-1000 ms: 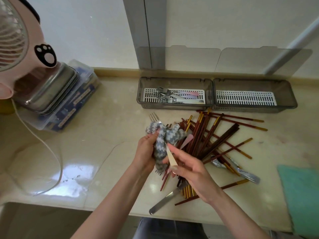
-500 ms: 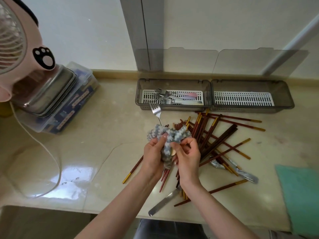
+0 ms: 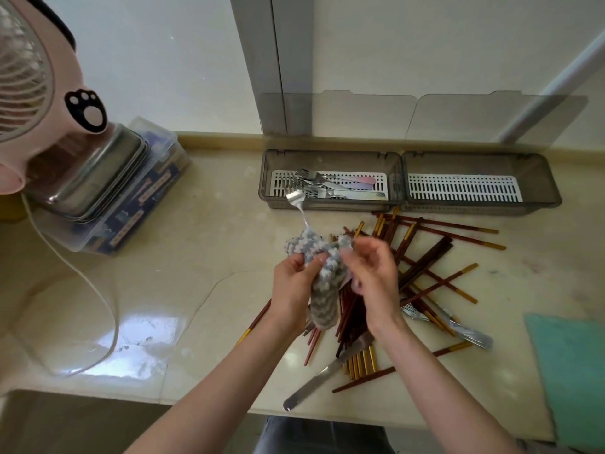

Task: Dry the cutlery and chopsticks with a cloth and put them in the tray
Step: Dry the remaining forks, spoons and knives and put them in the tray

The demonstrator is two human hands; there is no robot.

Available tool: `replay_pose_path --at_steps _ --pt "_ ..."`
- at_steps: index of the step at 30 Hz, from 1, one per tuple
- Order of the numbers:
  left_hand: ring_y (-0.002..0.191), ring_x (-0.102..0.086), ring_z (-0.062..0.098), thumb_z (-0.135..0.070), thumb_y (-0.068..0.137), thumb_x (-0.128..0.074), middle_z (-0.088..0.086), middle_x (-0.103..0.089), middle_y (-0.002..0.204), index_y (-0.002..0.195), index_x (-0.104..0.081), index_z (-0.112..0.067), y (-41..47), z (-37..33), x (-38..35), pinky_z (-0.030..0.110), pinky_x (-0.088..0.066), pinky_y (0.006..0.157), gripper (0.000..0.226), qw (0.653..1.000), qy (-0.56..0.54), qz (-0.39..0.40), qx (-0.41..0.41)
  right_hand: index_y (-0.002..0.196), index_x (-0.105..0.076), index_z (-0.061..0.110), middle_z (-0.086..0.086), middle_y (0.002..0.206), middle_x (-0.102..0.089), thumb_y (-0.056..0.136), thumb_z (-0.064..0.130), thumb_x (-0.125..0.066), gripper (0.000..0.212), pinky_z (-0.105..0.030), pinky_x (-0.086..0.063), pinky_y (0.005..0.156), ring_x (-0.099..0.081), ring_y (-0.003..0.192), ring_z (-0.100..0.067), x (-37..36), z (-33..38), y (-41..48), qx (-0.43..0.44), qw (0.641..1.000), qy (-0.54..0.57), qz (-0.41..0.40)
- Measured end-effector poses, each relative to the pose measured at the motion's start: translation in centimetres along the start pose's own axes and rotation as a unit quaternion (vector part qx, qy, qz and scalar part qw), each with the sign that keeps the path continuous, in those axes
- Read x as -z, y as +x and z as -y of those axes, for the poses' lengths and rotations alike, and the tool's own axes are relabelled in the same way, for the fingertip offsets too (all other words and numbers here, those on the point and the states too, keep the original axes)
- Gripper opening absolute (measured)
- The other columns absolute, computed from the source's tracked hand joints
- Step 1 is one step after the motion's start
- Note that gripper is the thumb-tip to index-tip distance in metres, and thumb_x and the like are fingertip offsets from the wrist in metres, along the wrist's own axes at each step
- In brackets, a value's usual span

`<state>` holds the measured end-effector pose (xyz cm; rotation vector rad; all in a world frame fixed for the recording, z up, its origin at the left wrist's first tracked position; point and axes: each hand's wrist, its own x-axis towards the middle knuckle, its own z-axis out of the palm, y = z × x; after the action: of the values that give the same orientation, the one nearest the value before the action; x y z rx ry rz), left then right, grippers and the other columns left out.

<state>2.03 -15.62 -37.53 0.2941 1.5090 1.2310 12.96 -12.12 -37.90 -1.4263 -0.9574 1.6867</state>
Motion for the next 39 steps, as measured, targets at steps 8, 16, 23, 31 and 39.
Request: replay_pose_path --at_steps 8,16,23,31,39 --pt "0.052 -0.051 0.010 -0.021 0.083 -0.069 -0.003 -0.057 0.057 0.065 -0.054 -0.015 0.0 0.1 -0.9 0.029 -0.044 0.050 0.024 0.963 0.245 -0.014 -0.108 0.079 -0.070 0.015 0.004 0.072 -0.067 0.082 0.015 -0.070 0.004 -0.020 -0.047 0.071 -0.060 0.069 -0.005 -2.4 3.5 3.7 0.070 0.987 -0.141 0.032" --pt "0.073 -0.069 0.029 -0.018 0.085 -0.066 0.020 -0.068 0.080 0.086 -0.062 0.004 0.9 -0.2 1.8 0.041 -0.059 0.069 0.022 0.983 0.184 -0.005 -0.018 0.099 -0.070 0.011 0.009 0.083 -0.063 0.090 0.015 -0.060 0.014 -0.015 -0.043 0.073 -0.054 0.071 0.001 -3.4 9.1 10.8 0.229 0.931 -0.284 -0.029" --pt "0.058 -0.069 0.012 -0.013 0.088 -0.061 0.008 -0.069 0.078 0.101 -0.060 -0.009 1.1 -0.8 4.9 0.025 -0.056 0.051 0.014 0.993 0.114 -0.009 0.018 0.121 -0.062 0.020 -0.004 0.121 -0.059 0.087 0.017 -0.065 0.034 -0.025 -0.042 0.087 -0.056 0.110 -0.019 -2.2 5.6 14.0 0.233 0.750 -0.617 0.046" --pt "0.064 -0.070 0.016 -0.008 0.095 -0.048 0.010 -0.071 0.081 0.093 -0.062 -0.009 2.1 -0.2 8.3 0.027 -0.056 0.054 0.014 0.998 -0.024 -0.029 0.044 0.103 -0.068 0.029 0.008 0.103 -0.048 0.086 0.014 -0.063 0.023 -0.030 -0.047 0.085 -0.050 0.102 -0.012 0.5 -0.7 7.4 0.221 0.594 -0.672 0.382" --pt "0.082 -0.067 0.022 -0.017 0.096 -0.046 0.013 -0.069 0.098 0.113 -0.059 -0.005 2.2 0.7 7.6 0.029 -0.058 0.057 0.025 0.984 -0.134 -0.005 0.115 0.085 -0.066 0.023 0.006 0.091 -0.055 0.086 0.017 -0.063 0.007 -0.035 -0.044 0.088 -0.039 0.087 -0.006 0.5 -1.6 7.4 0.299 0.622 -0.636 0.345"
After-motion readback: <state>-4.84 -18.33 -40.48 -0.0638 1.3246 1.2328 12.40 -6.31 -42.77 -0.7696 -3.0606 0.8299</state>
